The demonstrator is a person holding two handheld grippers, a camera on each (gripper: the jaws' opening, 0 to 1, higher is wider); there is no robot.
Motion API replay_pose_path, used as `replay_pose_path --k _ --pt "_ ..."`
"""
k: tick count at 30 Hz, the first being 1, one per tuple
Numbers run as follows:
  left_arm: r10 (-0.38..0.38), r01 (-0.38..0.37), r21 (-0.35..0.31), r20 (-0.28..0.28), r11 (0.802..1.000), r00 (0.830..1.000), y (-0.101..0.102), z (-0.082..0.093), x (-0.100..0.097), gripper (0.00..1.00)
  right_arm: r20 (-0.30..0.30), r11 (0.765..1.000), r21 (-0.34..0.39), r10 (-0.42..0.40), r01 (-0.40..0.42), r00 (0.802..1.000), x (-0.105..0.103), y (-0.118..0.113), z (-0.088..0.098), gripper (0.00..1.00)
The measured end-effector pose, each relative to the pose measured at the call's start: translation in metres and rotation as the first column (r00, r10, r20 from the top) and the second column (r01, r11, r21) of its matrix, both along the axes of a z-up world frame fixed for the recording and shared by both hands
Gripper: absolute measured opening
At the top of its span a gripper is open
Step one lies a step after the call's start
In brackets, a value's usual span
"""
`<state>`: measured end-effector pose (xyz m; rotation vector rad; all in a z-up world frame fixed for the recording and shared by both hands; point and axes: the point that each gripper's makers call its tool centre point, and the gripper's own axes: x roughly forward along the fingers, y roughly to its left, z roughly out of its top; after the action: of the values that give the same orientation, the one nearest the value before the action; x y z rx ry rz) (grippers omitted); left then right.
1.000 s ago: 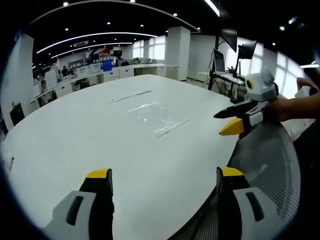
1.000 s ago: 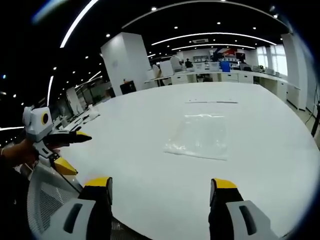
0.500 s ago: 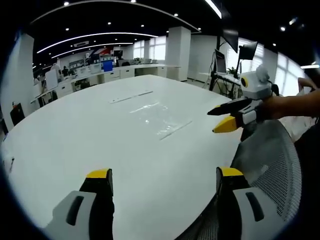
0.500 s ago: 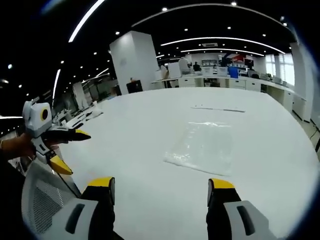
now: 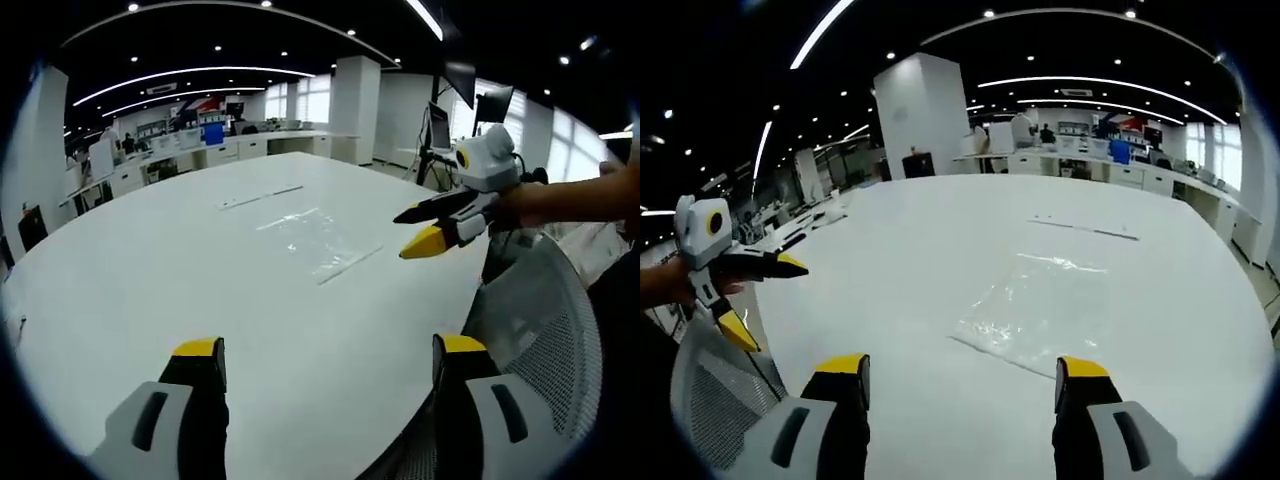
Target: Open the resealable bag by pulling the two sides of the seal apart until the entire bag opening is separated and visibly accessible.
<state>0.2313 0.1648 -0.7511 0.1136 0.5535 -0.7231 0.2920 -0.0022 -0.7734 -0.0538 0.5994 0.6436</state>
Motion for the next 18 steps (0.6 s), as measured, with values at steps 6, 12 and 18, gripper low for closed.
replay_pose_path --k 6,12,18 --pt "-0.006 0.006 0.002 0.003 1.0 1.0 0.0 0.0 0.004 0.83 0.005 1.0 -0.013 0.009 -0.009 1.0 0.013 0.002 -0.002 0.74" --pt "-0.022 0.022 0.009 0.008 1.0 1.0 -0.002 0.001 0.006 0.83 -0.012 0.998 -0.043 0.038 -0.038 0.999 0.022 0.008 -0.011 0.7" --pt "-0.024 0.024 0.012 0.014 1.0 1.0 -0.002 0.0 0.007 0.85 -0.03 0.998 -0.041 0.039 -0.04 0.999 0.035 0.014 -0.021 0.68"
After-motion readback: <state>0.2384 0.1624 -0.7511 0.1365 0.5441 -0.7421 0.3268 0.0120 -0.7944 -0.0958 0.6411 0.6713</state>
